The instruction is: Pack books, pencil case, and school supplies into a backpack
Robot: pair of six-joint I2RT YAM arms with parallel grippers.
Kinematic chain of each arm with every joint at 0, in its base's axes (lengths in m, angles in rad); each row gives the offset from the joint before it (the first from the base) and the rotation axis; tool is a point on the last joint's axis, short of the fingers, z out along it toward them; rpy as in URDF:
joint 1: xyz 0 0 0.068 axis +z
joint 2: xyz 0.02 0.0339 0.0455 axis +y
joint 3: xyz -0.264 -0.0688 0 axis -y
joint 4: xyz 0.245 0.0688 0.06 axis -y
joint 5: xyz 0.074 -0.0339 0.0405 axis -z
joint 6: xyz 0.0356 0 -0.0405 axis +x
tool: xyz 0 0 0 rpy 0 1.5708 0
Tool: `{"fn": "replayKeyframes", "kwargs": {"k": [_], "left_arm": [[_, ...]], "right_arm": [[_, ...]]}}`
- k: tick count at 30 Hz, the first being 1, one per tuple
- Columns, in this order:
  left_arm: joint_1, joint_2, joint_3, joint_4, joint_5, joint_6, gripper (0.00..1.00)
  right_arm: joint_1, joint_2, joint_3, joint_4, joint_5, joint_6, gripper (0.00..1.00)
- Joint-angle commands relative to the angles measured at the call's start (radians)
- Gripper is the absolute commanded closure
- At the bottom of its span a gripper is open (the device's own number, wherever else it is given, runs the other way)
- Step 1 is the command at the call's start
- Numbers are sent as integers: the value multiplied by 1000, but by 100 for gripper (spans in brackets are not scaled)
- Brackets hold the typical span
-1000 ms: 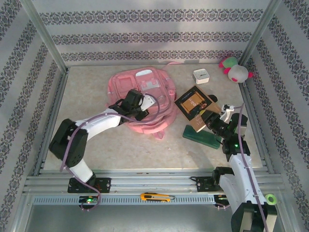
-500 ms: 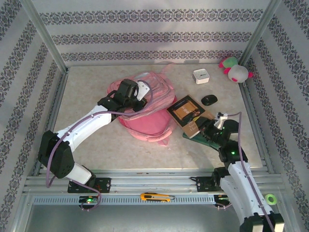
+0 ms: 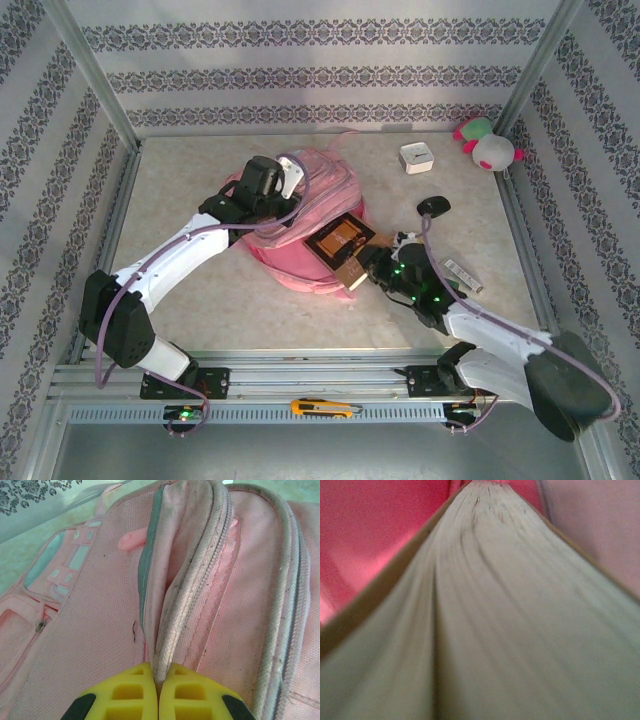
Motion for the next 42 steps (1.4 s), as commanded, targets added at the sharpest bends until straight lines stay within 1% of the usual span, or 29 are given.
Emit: {"fn": "replayKeyframes", "kwargs": {"k": [1,3,7,10,12,16,21,25,26,27,30,31,34,37,42], "left_arm": [[20,-29,61,69,27,-58,100],[22,-26,67,70,33,-60,100],[34,-20,80,63,57,-61,100],[37,-20,86,61,74,-66,100],[40,-21,92,60,74,-68,100],[43,-26,99,64,99,-71,100],[49,-34,106,63,134,-75,100],[54,-40,110,64,152,-80,100],[53,-40,109,63,151,-80,100],[55,-43,109,64,149,-79,100],[58,-39,109,64,143,-75,100],[59,-36,109,64,143,-76,100],[62,-30,106,65,131,-73,100],[68,-24,98,67,108,-67,100],[81,-15,86,66,87,-53,100]], "right_arm": [[28,98,73,358,95,15,100],[43,178,103,445,101,18,100],[76,337,162,558,136,42,100],[103,462,218,611,199,60,100],[112,559,276,617,218,67,100],[114,747,390,699,228,102,100],[123,908,526,692,268,134,100],[125,995,587,631,297,183,100],[126,1009,592,618,307,200,95],[129,1015,590,601,315,213,86],[140,984,562,530,337,219,66],[143,969,549,511,340,218,62],[141,924,502,479,324,223,53],[144,876,440,459,302,233,49],[156,756,300,417,288,238,42]]}}
